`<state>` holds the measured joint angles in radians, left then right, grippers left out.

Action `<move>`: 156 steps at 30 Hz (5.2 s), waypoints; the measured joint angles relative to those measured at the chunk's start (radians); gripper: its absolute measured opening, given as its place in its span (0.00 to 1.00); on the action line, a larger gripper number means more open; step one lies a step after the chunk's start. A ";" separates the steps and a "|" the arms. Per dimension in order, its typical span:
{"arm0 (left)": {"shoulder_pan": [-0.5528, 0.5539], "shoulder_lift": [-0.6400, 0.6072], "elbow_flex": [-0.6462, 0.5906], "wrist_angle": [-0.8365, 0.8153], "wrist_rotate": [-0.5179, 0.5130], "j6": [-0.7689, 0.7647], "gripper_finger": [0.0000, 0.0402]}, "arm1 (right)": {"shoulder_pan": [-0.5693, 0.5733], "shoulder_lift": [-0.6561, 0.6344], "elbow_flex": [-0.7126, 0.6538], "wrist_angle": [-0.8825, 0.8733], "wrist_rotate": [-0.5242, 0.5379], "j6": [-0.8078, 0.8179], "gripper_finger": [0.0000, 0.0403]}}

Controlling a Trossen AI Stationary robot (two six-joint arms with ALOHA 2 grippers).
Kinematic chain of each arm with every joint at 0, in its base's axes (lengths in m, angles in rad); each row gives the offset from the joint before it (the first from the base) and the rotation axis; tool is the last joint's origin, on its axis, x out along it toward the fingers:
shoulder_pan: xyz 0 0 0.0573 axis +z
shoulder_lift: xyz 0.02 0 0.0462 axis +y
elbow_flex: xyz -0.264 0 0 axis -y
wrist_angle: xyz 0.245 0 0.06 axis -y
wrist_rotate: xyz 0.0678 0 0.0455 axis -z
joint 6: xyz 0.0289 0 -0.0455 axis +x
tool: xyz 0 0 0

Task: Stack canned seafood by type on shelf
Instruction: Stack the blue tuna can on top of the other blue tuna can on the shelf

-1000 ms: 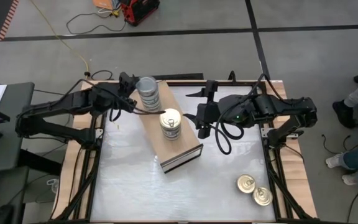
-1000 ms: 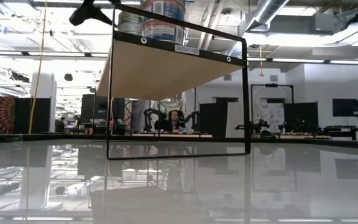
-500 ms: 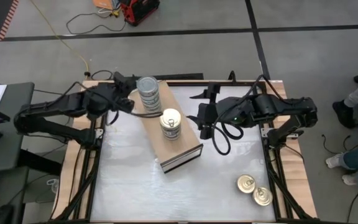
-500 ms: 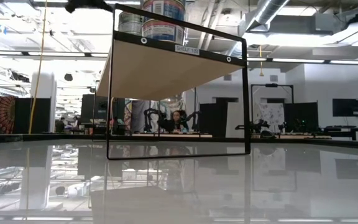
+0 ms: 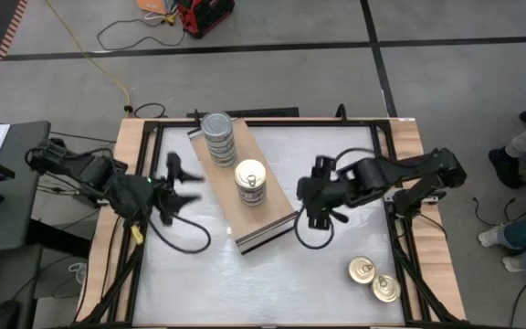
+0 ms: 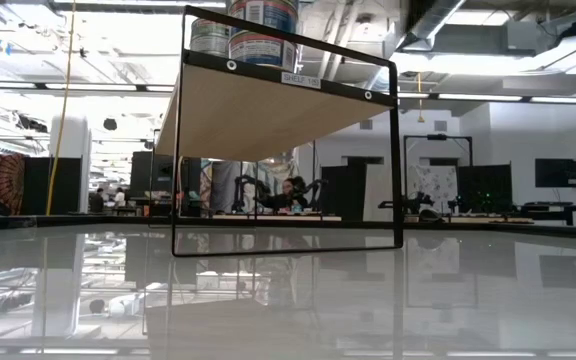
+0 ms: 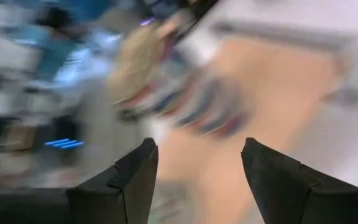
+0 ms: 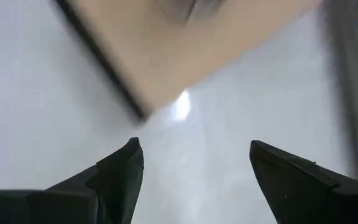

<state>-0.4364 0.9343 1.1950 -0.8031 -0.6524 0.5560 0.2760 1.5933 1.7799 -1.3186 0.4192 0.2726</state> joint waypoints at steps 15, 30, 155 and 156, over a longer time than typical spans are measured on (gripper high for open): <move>-0.172 0.001 -0.241 0.305 0.492 -0.420 0.56 | 0.032 0.001 -0.554 0.013 -0.633 0.287 0.66; -0.287 0.001 -0.424 0.605 0.459 -0.571 0.56 | 0.148 0.001 -0.788 0.158 -0.723 0.287 0.41; -0.342 -0.056 -0.693 1.253 -0.023 -0.565 0.56 | 0.150 0.002 -0.048 0.427 0.709 -0.653 0.53; -0.342 -0.056 -0.693 1.264 -0.026 -0.566 0.56 | 0.141 0.002 -0.048 0.481 0.709 -0.712 0.54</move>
<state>-0.7788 0.8780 0.5018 0.4613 -0.6786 -0.0100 0.4174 1.5951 1.7317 -0.8371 1.1278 -0.4396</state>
